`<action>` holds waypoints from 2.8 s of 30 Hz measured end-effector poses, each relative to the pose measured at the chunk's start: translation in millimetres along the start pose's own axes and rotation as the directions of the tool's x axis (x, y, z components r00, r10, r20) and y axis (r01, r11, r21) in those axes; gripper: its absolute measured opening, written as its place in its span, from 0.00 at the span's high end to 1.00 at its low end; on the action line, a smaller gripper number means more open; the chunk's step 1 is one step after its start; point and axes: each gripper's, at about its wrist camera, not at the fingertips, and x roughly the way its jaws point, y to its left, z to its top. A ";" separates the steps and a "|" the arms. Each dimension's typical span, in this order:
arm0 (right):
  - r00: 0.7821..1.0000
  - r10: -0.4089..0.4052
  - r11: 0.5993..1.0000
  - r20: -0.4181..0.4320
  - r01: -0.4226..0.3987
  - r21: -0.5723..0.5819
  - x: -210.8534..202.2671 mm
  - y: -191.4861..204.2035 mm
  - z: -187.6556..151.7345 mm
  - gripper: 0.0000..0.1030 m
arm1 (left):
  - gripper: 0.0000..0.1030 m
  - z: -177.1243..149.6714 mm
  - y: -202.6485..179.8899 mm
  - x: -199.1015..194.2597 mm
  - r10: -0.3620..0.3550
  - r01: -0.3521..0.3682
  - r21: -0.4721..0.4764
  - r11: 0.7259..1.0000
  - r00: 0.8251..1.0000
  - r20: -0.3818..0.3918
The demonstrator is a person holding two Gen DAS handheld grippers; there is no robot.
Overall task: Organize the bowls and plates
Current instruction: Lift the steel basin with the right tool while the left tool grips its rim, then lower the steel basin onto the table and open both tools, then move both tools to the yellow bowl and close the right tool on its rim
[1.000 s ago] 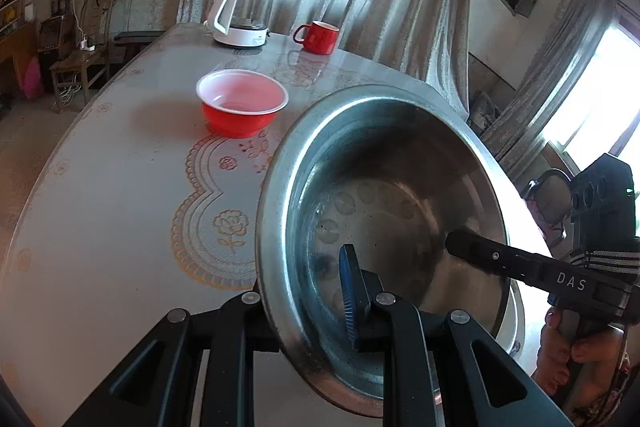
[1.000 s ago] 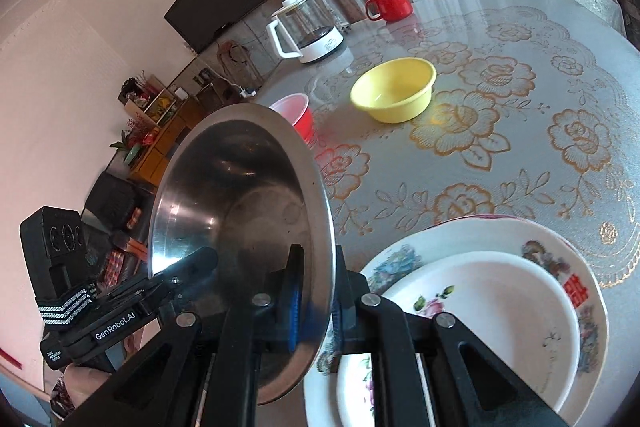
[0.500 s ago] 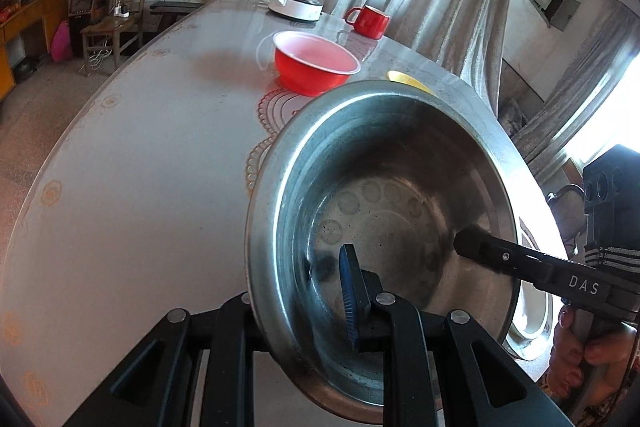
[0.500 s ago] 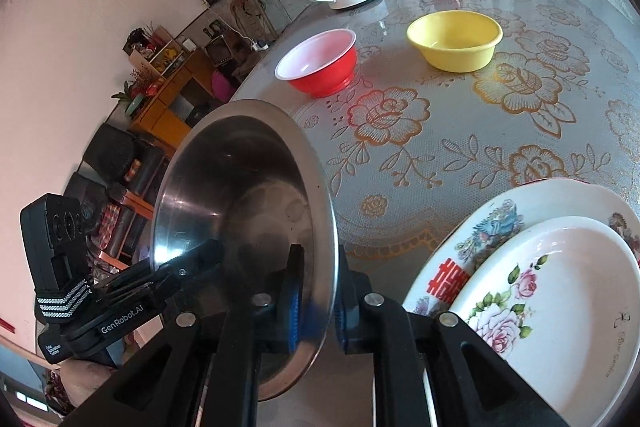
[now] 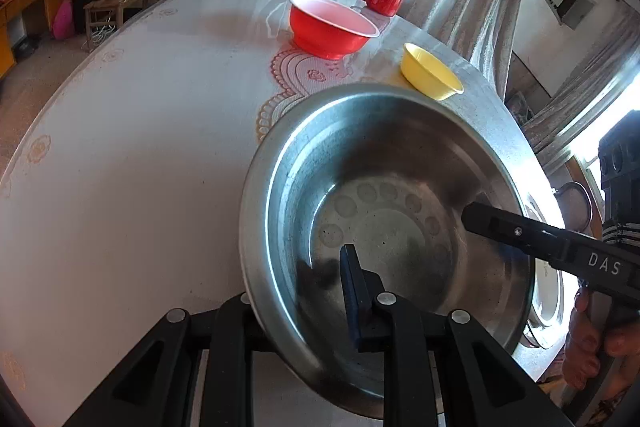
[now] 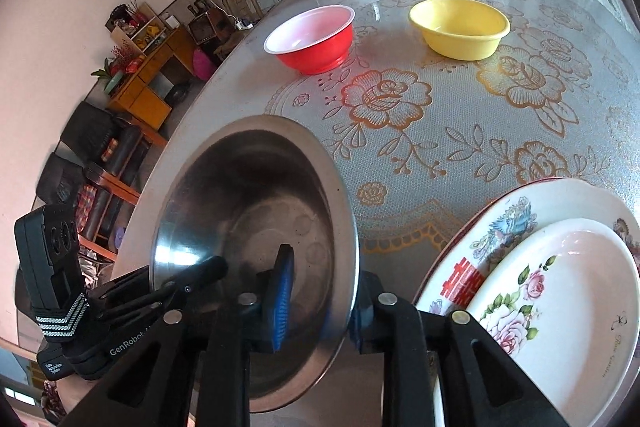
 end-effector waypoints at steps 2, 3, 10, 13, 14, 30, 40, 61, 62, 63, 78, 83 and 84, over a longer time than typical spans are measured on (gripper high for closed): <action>1.000 -0.008 1.000 0.000 0.008 -0.005 1.4 0.5 2.4 0.73 | 0.79 -0.8 2.1 -1.7 -0.004 0.004 0.004 1.000 1.000 0.001; 1.000 -0.011 1.000 0.002 0.011 -0.008 0.5 0.6 3.4 0.71 | 0.79 -0.7 1.6 -2.2 -0.002 0.002 0.010 1.000 1.000 0.000; 0.999 -0.025 1.000 0.038 0.025 0.010 -13.6 -5.0 7.4 0.70 | 0.79 -0.8 0.2 -0.1 0.002 -0.002 0.020 1.000 1.000 -0.005; 0.999 -0.020 1.000 0.039 0.019 0.015 -16.4 -9.1 7.8 0.70 | 0.79 -1.2 0.0 -0.3 0.003 -0.003 0.017 1.000 1.000 -0.004; 0.999 -0.020 1.000 0.040 0.020 0.018 -17.1 -10.3 8.4 0.70 | 0.79 -1.5 -0.3 -0.9 0.005 -0.004 0.019 1.000 1.000 -0.004; 0.988 -0.005 0.996 0.153 -0.010 0.092 -60.9 -38.8 13.2 0.70 | 0.61 -2.0 1.2 -9.8 -0.001 0.001 -0.019 1.000 1.000 0.016; 0.984 -0.039 0.994 0.175 0.019 0.112 -65.8 -59.9 6.8 0.69 | 0.37 5.0 -11.9 -25.4 0.011 -0.011 -0.001 1.000 0.998 0.063; 0.965 -0.180 0.984 0.189 0.175 0.044 -73.0 -112.5 55.6 0.69 | 0.09 76.4 -83.7 -36.4 0.026 -0.043 0.159 0.986 0.994 0.107; 0.963 -0.188 0.982 0.191 0.185 0.036 -72.1 -116.3 63.0 0.68 | 0.09 82.4 -87.6 -33.3 0.015 -0.031 0.158 0.987 0.995 0.102; 0.961 -0.197 0.980 0.195 0.195 0.028 -70.6 -120.6 71.5 0.68 | 0.08 88.4 -90.4 -30.3 0.008 -0.022 0.150 0.988 0.995 0.095; 0.979 -0.161 0.975 0.124 0.138 0.176 5.5 -184.5 186.1 0.67 | 0.07 152.8 -117.4 27.1 0.042 -0.049 0.103 0.993 0.997 0.072; 0.989 -0.131 0.963 0.069 0.111 0.245 36.0 -201.4 193.7 0.67 | 0.07 159.4 -119.4 43.4 0.032 -0.037 0.108 0.993 0.998 0.046; 0.990 -0.124 0.966 0.062 0.106 0.237 40.7 -201.9 193.3 0.70 | 0.07 159.7 -119.9 45.9 0.038 -0.042 0.112 0.993 0.998 0.042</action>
